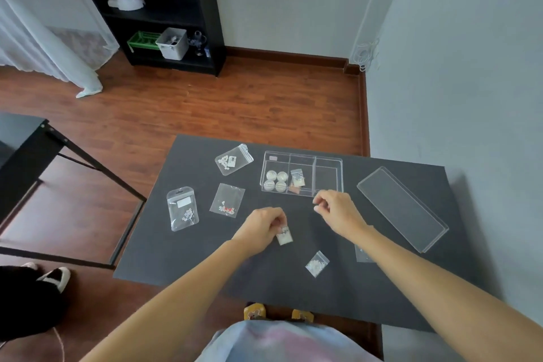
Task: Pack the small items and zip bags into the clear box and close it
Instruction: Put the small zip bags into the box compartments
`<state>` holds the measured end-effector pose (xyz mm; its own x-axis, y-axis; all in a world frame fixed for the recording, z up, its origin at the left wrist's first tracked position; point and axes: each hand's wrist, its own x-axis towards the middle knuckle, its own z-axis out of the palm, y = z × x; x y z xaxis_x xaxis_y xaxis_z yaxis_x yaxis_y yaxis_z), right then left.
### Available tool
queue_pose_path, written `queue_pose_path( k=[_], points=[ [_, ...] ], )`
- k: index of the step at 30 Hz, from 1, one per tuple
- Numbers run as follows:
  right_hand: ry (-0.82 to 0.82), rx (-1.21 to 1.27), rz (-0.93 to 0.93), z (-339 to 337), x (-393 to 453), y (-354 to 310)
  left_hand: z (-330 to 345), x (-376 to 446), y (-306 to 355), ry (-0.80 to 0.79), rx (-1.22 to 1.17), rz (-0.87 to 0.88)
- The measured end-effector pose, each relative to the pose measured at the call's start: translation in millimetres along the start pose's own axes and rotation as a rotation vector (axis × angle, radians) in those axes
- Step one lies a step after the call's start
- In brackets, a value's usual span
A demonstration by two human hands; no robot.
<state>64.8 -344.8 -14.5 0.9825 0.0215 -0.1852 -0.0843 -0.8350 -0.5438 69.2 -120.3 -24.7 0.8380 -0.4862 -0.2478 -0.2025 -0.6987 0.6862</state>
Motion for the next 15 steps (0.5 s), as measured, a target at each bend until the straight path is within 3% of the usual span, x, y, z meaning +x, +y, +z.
queue_pose_path(
  k=[7,15],
  points=[
    [-0.236,0.013,0.15,12.5,-49.5,18.0,-38.4,59.5,30.0,0.276,-0.12,0.012],
    [-0.26,-0.095,0.212,29.2,-74.1,26.1,-29.2,119.6,56.7,0.264,-0.057,-0.035]
  ],
)
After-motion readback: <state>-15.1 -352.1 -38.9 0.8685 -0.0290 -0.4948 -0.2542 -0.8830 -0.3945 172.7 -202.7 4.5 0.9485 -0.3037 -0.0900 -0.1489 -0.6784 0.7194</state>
